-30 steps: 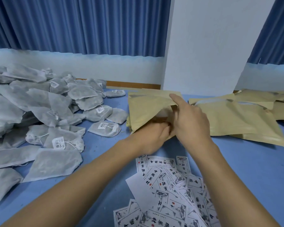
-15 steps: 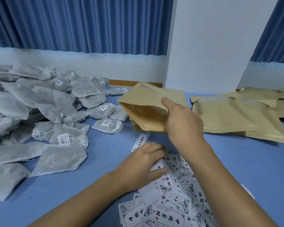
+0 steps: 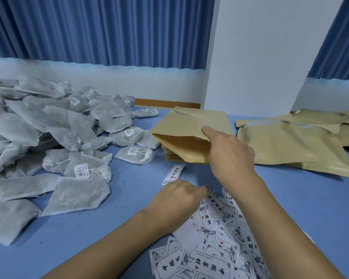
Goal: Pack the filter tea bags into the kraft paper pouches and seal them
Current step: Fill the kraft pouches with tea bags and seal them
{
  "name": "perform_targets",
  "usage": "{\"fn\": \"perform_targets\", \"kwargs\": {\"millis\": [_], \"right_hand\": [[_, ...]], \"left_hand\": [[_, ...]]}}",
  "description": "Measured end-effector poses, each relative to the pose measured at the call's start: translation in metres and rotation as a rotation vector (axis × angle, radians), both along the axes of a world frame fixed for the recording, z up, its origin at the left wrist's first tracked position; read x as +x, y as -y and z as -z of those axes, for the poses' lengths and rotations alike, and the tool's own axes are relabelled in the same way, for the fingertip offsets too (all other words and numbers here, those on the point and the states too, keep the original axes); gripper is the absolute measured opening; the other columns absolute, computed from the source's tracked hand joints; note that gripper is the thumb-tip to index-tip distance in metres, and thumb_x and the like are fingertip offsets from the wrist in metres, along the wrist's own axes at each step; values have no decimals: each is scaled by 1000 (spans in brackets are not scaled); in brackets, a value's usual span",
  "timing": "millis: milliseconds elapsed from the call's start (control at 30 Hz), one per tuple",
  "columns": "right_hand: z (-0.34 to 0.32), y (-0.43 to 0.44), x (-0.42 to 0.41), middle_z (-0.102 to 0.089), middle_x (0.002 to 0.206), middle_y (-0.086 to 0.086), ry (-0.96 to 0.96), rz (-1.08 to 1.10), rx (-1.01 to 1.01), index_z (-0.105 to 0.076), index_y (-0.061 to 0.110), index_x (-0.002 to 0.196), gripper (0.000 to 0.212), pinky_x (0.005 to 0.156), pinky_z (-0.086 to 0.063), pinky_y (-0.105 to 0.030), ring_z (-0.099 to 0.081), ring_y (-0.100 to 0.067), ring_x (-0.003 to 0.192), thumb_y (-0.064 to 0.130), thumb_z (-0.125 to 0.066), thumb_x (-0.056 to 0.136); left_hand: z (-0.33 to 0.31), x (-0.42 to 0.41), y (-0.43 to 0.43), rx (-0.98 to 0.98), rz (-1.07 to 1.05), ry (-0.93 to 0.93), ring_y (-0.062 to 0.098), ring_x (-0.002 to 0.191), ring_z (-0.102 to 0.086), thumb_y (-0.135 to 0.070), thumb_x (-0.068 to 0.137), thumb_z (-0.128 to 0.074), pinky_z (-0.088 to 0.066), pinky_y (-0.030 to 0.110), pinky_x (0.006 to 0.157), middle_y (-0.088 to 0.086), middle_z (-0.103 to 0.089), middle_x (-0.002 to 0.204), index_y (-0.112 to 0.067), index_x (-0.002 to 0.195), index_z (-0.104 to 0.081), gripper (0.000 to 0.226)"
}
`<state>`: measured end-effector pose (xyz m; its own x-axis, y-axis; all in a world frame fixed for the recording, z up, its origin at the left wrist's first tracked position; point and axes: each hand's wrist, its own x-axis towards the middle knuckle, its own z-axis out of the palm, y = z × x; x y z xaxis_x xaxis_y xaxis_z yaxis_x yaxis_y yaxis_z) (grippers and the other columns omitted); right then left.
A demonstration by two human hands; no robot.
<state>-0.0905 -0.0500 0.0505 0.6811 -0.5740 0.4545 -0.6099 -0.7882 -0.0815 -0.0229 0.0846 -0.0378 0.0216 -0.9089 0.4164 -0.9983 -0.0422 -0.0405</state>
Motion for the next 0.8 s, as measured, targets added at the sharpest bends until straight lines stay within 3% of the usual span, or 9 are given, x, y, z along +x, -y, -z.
{"fn": "perform_targets", "kwargs": {"millis": [167, 267, 333, 433, 533, 600, 667, 733, 800], "right_hand": [[-2, 3, -2, -53, 87, 2, -22, -23, 33, -43, 38, 131, 70, 48, -21, -27, -51, -29, 78, -4, -48, 76], [-6, 3, -6, -45, 79, 3, -36, -37, 43, -43, 39, 132, 66, 47, -22, -28, -50, -30, 78, 0, -52, 80], [-8, 3, -7, -41, 75, 2, -16, -36, 42, -44, 41, 133, 63, 48, -23, -29, -49, -30, 75, 2, -48, 83], [-10, 2, -8, -38, 71, 2, 10, -68, 38, -45, 42, 132, 62, 51, -27, -32, -50, -33, 76, 4, -45, 83], [-11, 1, -7, -35, 68, 4, 17, -90, 26, -44, 40, 133, 63, 51, -24, -32, -48, -33, 75, 4, -43, 81], [-12, -1, -7, -33, 67, 7, 13, -101, 27, -44, 41, 135, 67, 51, -24, -31, -46, -31, 73, 3, -41, 80], [-12, -2, -7, -31, 67, 7, -4, -104, 34, -45, 42, 135, 67, 53, -26, -32, -45, -31, 74, 3, -40, 81], [-11, -1, -8, -32, 68, 6, -20, -104, 50, -46, 40, 133, 66, 57, -29, -33, -45, -32, 75, 1, -41, 80], [-10, -1, -9, -33, 69, 5, -38, -104, 63, -46, 39, 133, 66, 61, -32, -34, -44, -32, 75, 0, -44, 80]], "left_hand": [[-24, 18, -12, -701, 265, -36, 31, 103, -68, 6, 96, -58, -55, 37, 90, 20, -70, 112, 10, 116, -68, 22], [-42, 35, -14, -780, 204, 87, 30, 111, -68, 8, 96, -59, -57, 38, 90, 21, -69, 118, 11, 114, -70, 21], [-47, 38, -11, -645, 92, 138, 28, 105, -70, 8, 100, -48, -59, 39, 80, 17, -71, 114, 7, 113, -70, 26], [-53, 25, 3, -251, -124, 85, 30, 96, -67, 0, 91, -40, -56, 41, 69, 8, -67, 108, -7, 123, -64, 42], [-49, 25, 35, 96, -432, -75, 30, 107, -64, -4, 89, -54, -53, 41, 82, 3, -63, 119, -21, 132, -53, 46], [-51, 31, 57, 189, -495, -146, 30, 117, -58, -13, 94, -55, -48, 43, 98, 6, -60, 128, -19, 132, -53, 39], [-60, 37, 78, 254, -466, -158, 29, 133, -45, -23, 98, -51, -33, 41, 114, 9, -49, 144, -19, 140, -46, 42], [-70, 51, 93, 345, -446, -258, 25, 141, -35, -27, 104, -44, -21, 34, 116, 8, -40, 154, -17, 146, -40, 43], [-68, 67, 105, 369, -478, -374, 21, 138, -37, -31, 107, -42, -22, 30, 110, 7, -43, 151, -18, 143, -43, 39]]}}
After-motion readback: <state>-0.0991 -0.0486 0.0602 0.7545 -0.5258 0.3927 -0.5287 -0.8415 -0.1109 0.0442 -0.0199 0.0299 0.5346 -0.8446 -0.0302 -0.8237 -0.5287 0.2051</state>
